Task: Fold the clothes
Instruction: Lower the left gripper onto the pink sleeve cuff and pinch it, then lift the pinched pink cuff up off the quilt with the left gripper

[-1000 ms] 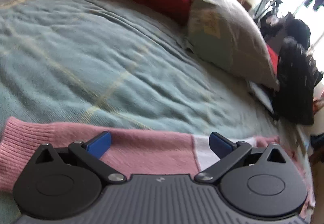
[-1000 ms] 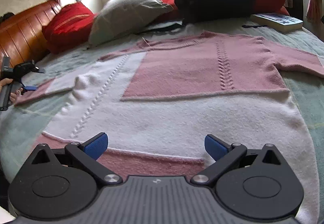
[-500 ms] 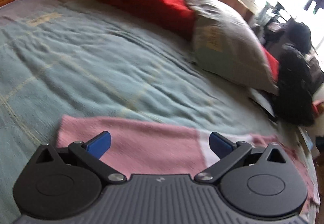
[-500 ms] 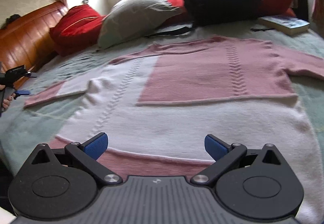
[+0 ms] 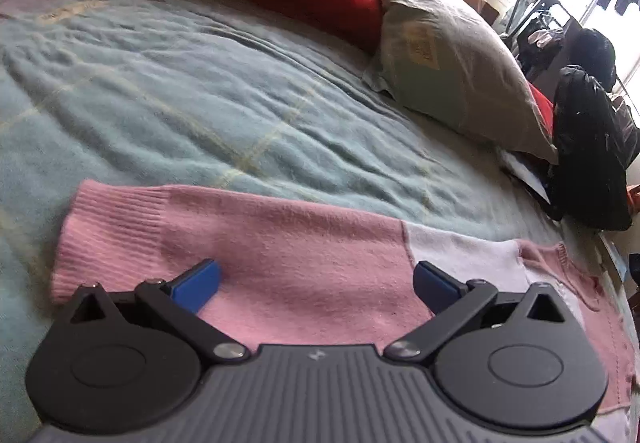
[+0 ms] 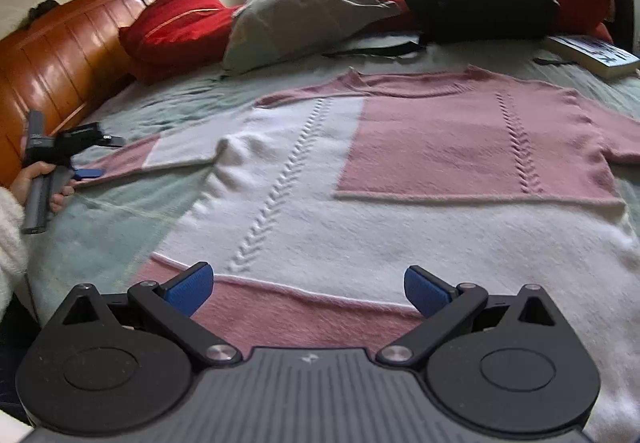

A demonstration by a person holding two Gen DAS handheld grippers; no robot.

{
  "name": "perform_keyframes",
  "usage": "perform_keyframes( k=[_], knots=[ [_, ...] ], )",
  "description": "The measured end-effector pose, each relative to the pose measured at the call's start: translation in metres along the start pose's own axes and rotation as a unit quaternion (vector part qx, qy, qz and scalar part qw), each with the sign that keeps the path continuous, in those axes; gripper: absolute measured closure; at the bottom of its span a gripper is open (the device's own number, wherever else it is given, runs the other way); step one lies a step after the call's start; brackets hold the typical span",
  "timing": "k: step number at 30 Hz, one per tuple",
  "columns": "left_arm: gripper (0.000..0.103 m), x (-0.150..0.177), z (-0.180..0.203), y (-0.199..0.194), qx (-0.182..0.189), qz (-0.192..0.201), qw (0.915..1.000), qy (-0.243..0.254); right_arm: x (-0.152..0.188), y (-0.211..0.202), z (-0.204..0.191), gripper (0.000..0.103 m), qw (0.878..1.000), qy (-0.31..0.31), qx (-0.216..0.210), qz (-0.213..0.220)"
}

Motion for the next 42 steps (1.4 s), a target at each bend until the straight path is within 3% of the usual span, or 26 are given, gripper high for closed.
perform_keyframes(
  k=[4, 10, 16, 23, 31, 35, 39, 42],
  knots=[
    [0.001, 0.002, -0.002, -0.03, 0.001, 0.02, 0.9997, -0.012, 0.007, 0.004, 0.005, 0.0, 1.0, 0.002, 0.0, -0.002],
    [0.001, 0.016, -0.001, -0.044, 0.087, -0.021, 0.9944, -0.057, 0.013, 0.001, 0.006, 0.0, 1.0, 0.005, -0.012, -0.003],
    [0.001, 0.039, 0.003, -0.026, 0.08, -0.045, 0.9942, -0.056, 0.017, -0.003, 0.005, 0.0, 1.0, 0.006, -0.013, -0.001],
    [0.001, 0.047, -0.012, -0.014, 0.097, 0.003, 0.9928, -0.071, 0.017, 0.001, 0.007, 0.0, 1.0, 0.014, 0.008, -0.007],
    [0.001, 0.04, -0.015, -0.001, 0.111, 0.058, 0.9907, -0.054, 0.015, 0.014, 0.002, 0.0, 1.0, 0.002, 0.009, -0.024],
    [0.001, 0.029, -0.018, 0.006, 0.113, 0.074, 0.989, -0.06, 0.013, 0.018, -0.001, 0.0, 0.999, -0.006, 0.007, -0.033],
    [0.001, 0.026, -0.024, 0.005, 0.121, 0.095, 0.9827, -0.103, 0.012, 0.016, -0.003, 0.0, 0.999, -0.011, 0.006, -0.031],
    [0.001, 0.028, -0.018, 0.007, 0.111, 0.096, 0.9862, -0.078, 0.012, 0.018, -0.004, 0.0, 0.999, -0.013, 0.004, -0.032]
  ],
)
Point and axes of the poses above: each gripper's, at about its wrist camera, not at the fingertips, and y roughly the way its jaws point, z to its right, x to its underside, the point moved 1 cm from there along y, roughly the way its jaws point, and after that the axes turned 14 degrees about -y, right-handed, at the moved point
